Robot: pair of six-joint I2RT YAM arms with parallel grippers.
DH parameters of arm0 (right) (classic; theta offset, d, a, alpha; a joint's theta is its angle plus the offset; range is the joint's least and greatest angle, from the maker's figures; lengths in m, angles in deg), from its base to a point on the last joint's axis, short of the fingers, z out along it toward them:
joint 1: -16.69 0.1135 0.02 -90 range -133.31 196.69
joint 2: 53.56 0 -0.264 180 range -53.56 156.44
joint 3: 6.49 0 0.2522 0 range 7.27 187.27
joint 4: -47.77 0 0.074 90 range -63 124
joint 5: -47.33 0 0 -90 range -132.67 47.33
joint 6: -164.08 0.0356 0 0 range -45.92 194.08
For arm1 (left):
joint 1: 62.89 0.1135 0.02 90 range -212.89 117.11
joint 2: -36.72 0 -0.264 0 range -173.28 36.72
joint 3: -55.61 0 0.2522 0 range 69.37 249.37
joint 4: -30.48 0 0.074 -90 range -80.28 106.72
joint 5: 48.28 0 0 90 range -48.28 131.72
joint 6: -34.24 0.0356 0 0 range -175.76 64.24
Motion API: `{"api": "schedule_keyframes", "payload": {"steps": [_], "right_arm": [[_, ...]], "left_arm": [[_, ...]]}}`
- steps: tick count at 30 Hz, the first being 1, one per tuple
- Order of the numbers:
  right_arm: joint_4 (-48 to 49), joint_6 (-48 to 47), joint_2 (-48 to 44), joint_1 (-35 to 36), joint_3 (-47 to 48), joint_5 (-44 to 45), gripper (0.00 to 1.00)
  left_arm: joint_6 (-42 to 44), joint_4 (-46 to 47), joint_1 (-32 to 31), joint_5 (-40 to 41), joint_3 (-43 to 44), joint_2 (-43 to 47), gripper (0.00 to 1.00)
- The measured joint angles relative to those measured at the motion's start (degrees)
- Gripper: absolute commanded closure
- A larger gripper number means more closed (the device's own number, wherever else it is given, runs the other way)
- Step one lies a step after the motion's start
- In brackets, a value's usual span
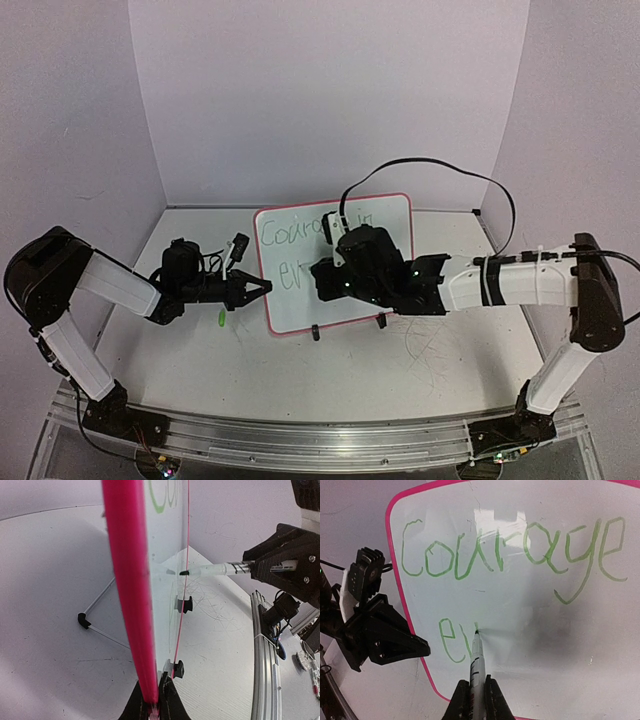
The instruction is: Write a sentence on the whiteboard
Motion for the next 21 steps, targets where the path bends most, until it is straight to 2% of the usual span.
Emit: {"api": "schedule_keyframes", "payload": {"steps": [21], "right_arm": [[1.3, 2.59, -0.3, -0.37, -2.84, -1.66, 1.0]], "left_arm": [[0.03, -0.33, -0.06, 0.02, 0.0, 0.06, 1.0]]}}
